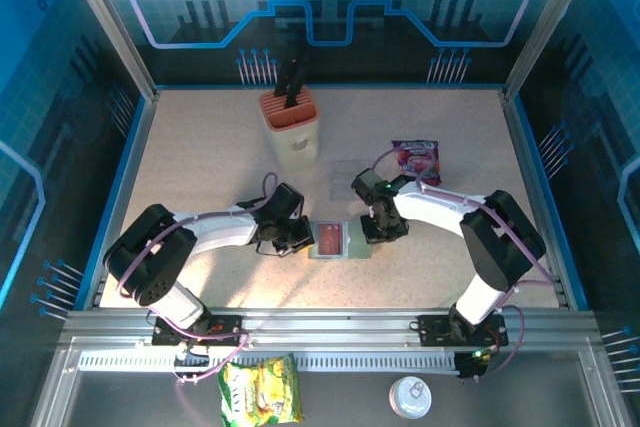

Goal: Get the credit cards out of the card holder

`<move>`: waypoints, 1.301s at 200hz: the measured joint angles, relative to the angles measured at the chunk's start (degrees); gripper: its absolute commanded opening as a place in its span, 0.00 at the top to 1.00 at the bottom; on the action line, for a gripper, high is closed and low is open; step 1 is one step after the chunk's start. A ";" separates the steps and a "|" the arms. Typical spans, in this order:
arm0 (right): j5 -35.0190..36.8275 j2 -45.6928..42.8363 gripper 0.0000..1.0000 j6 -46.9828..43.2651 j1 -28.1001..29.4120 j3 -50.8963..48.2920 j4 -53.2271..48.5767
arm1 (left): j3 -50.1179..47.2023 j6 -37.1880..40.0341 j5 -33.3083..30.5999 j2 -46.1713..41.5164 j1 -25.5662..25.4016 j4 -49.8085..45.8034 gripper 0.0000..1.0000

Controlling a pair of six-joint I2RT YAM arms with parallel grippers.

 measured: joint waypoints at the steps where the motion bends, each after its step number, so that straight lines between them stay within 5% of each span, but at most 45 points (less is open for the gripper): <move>1: 0.00 -0.11 0.80 -0.04 0.02 0.00 -0.04 | 0.00 0.00 0.00 0.00 0.00 0.02 1.00; 93: 1.42 -9.09 0.70 1.05 2.75 10.97 -11.06 | 0.31 0.00 -0.02 0.00 -0.20 -0.37 1.00; 132: -1.49 -3.50 0.67 2.64 9.20 16.33 -9.94 | 0.31 0.00 0.00 0.09 -0.22 -0.35 1.00; 153: -1.86 1.86 0.58 4.07 11.02 16.61 -8.83 | 0.31 0.00 0.00 0.09 -0.22 -0.35 1.00; 260: 3.63 7.67 0.31 6.54 7.13 10.88 -7.87 | 0.31 0.00 0.00 0.09 -0.22 -0.37 1.00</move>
